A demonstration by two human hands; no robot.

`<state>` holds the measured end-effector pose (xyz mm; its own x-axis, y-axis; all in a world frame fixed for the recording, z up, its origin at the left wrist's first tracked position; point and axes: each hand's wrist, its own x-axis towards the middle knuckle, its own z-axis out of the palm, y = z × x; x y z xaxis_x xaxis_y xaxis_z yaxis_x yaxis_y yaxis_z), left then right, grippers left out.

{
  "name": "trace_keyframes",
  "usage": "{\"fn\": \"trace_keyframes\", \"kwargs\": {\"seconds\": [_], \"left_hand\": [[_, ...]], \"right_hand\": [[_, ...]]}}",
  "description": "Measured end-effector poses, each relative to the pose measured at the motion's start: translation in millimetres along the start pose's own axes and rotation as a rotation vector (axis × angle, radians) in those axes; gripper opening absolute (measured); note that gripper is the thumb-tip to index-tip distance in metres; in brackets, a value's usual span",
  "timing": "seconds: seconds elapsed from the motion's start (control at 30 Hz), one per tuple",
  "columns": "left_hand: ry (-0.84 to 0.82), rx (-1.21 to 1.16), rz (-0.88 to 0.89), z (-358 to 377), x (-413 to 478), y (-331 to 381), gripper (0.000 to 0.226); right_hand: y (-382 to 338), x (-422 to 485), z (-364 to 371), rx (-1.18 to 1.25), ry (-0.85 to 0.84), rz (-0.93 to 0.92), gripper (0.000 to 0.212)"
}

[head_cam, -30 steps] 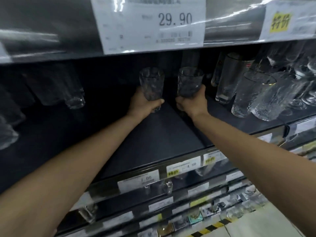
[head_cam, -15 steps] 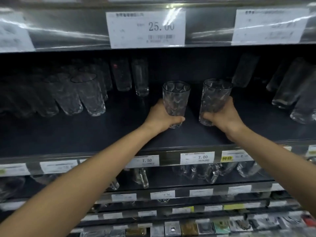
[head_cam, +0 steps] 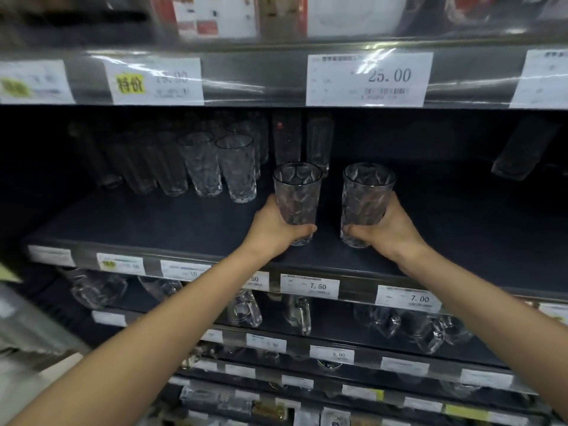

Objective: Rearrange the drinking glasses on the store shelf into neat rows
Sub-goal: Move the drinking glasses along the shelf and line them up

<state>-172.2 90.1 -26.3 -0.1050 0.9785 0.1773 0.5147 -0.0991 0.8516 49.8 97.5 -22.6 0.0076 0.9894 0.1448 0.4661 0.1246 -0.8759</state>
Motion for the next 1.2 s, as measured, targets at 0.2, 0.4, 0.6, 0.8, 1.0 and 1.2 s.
{"fn": "trace_keyframes", "kwargs": {"seconds": [0.2,0.4,0.6,0.8,1.0,1.2], "left_hand": [[0.089,0.009,-0.040,-12.7,-1.3,-2.0,0.072],[0.070,0.024,-0.058,-17.3,4.7,-2.2,0.068],[0.004,0.031,-0.031,-33.2,1.1,-3.8,0.059],[-0.066,0.058,-0.021,-70.1,-8.0,-19.4,0.054],[-0.093,0.031,-0.026,-110.6,-9.0,-42.7,0.059],[-0.088,0.039,-0.035,-138.0,-1.6,-63.8,0.063]], "right_hand": [[-13.2,-5.9,21.3,0.039,-0.078,-0.034,0.072],[-20.7,-11.3,24.5,0.057,-0.111,-0.027,0.070],[-27.5,-10.6,30.4,0.072,-0.122,-0.017,0.068],[-37.7,-10.7,50.9,0.055,-0.136,-0.016,0.071],[-55.4,-13.1,79.3,0.061,-0.141,-0.017,0.072],[-72.7,-13.8,107.3,0.052,-0.153,-0.029,0.066]]}}
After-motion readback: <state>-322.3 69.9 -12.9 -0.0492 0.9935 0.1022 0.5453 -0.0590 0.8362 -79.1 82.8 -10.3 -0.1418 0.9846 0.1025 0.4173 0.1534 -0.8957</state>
